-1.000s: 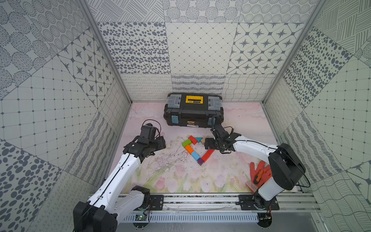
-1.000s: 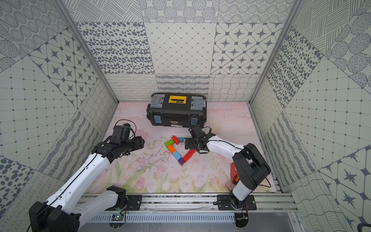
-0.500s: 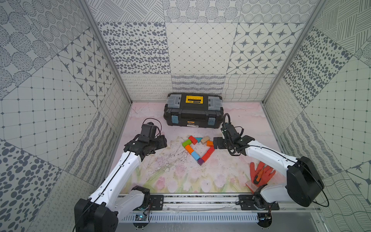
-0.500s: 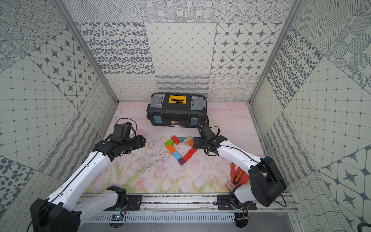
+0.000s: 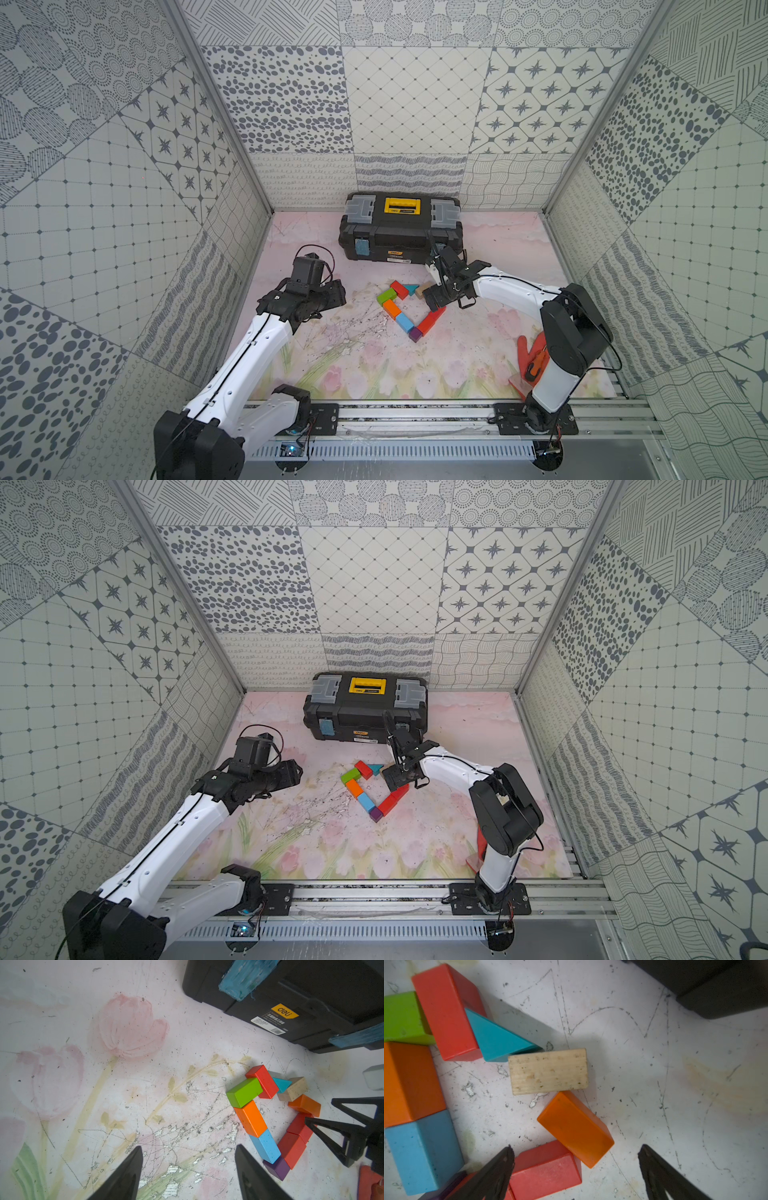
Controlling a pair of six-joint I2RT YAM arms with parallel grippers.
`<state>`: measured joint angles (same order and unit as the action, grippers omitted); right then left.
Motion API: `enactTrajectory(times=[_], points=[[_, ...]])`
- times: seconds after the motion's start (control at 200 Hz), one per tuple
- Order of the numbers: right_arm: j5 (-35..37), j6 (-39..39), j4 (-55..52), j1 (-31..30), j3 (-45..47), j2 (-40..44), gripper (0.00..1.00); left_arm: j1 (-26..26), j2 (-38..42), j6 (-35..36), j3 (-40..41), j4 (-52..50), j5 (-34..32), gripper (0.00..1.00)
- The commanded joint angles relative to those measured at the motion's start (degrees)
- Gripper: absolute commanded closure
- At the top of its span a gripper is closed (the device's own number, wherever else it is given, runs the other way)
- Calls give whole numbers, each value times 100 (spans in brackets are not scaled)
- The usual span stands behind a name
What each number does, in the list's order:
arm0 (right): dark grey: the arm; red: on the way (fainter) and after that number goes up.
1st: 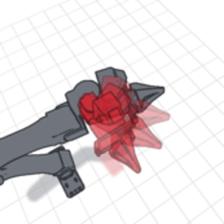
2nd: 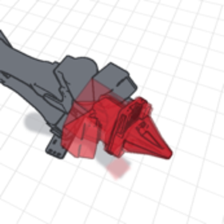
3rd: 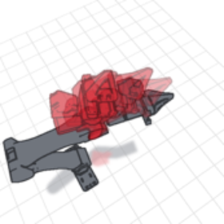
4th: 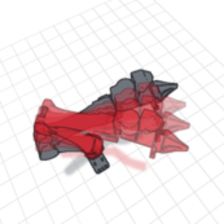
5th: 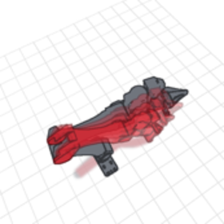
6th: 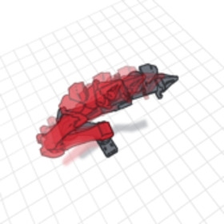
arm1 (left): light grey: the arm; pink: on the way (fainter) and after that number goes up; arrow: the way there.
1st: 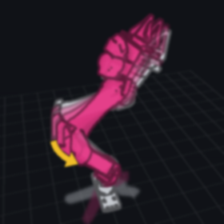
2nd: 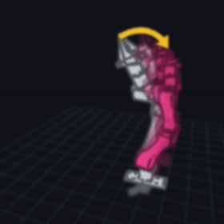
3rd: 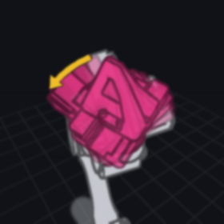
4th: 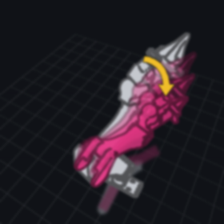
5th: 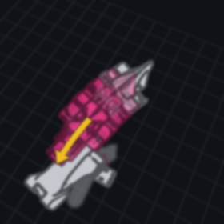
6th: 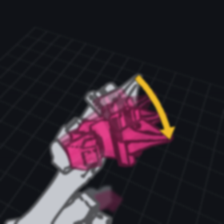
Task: Assemble a heart with building blocks
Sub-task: Adjust the building block at the center of the board.
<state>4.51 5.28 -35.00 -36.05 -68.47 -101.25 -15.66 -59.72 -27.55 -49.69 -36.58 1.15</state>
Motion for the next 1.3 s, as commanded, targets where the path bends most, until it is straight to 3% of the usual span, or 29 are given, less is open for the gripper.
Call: enactTrajectory(times=[0.0, 1.296], points=[[58, -220, -77, -35, -214, -214, 8, 22, 11, 147, 12, 98, 61, 30], [326, 121, 431, -132, -35, -604, 43, 47, 92, 176, 45, 78, 42, 30]])
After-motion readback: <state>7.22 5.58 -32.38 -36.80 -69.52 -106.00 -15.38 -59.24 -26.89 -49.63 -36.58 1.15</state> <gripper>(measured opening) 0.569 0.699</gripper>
